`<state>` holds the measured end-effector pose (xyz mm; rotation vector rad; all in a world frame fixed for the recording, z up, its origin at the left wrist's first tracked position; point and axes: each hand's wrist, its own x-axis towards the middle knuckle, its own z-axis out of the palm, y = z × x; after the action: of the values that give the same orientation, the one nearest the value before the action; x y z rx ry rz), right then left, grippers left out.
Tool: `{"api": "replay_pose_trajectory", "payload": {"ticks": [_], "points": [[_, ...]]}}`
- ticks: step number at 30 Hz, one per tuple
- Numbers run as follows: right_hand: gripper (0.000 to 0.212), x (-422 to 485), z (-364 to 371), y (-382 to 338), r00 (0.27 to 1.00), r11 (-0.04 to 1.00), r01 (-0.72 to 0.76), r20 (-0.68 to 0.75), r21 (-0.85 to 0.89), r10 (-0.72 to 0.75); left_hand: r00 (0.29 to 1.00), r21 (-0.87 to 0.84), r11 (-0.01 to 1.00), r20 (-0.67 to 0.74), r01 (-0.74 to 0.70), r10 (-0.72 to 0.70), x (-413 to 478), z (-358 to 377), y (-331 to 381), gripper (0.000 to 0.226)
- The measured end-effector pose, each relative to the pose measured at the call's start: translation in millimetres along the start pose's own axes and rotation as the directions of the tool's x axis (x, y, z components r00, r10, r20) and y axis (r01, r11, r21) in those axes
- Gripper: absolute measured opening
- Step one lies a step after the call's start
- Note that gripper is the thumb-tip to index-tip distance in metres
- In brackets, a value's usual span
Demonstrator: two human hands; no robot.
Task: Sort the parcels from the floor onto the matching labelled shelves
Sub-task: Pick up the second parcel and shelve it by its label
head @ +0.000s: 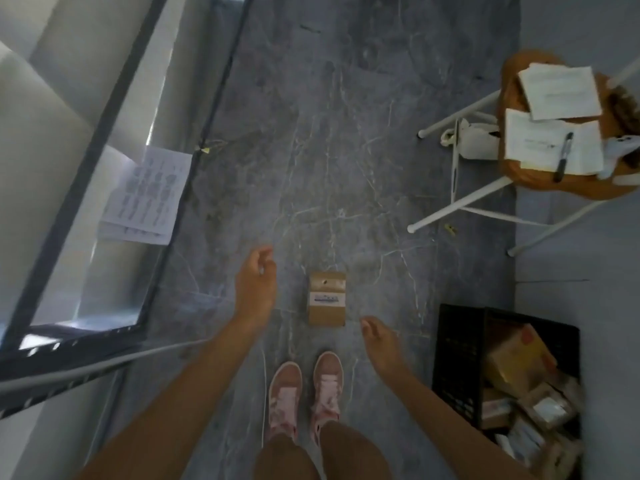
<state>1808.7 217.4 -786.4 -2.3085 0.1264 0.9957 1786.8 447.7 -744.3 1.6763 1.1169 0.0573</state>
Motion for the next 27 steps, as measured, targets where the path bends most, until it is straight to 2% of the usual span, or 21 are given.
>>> {"api": "replay_pose_trajectory", "payload": {"ticks": [4, 8, 10, 12, 14, 17, 20, 27], "points": [[0.03, 102.8, 48.5, 55.1, 0.999, 1.0, 0.006, -0.044, -0.014, -0.006, 0.991, 0.002, 0.999, 0.126, 0.052, -0.052, 47.3, 79.6, -93.5, 0.03], [0.038, 195.8, 98.9, 114.8, 0.999, 0.998, -0.044, -0.033, -0.054, 0.042, 0.953, 0.095, 0.974, 0.209, 0.206, -0.221, 90.7, 152.3, -183.4, 0.033], [0.04, 236.0, 112.4, 133.5, 0.999, 0.997, -0.039, 0.0, -0.073, 0.039, 0.9, 0.148, 0.946, 0.293, 0.29, -0.322, 111.7, 183.6, -216.6, 0.044], [0.039, 265.5, 121.6, 140.2, 0.995, 0.998, -0.052, 0.081, -0.027, 0.054, 0.817, 0.216, 0.905, 0.391, 0.367, -0.424, 129.4, 207.8, -238.6, 0.055], [0.036, 281.3, 131.2, 141.3, 0.986, 0.996, -0.072, 0.155, 0.043, 0.065, 0.74, 0.254, 0.878, 0.474, 0.405, -0.478, 140.6, 224.5, -249.8, 0.048], [0.036, 285.3, 138.5, 140.1, 0.986, 0.981, -0.101, 0.15, 0.166, 0.076, 0.708, 0.3, 0.862, 0.491, 0.409, -0.507, 141.0, 234.8, -245.4, 0.036], [0.037, 261.8, 125.1, 128.1, 0.992, 0.965, -0.084, 0.113, 0.248, 0.058, 0.721, 0.245, 0.879, 0.504, 0.408, -0.475, 129.1, 225.5, -231.0, 0.041], [0.033, 155.8, 25.5, 36.3, 0.996, 0.934, -0.011, 0.086, 0.358, -0.021, 0.76, 0.126, 0.913, 0.517, 0.388, -0.394, 81.3, 151.2, -122.7, 0.042]]}}
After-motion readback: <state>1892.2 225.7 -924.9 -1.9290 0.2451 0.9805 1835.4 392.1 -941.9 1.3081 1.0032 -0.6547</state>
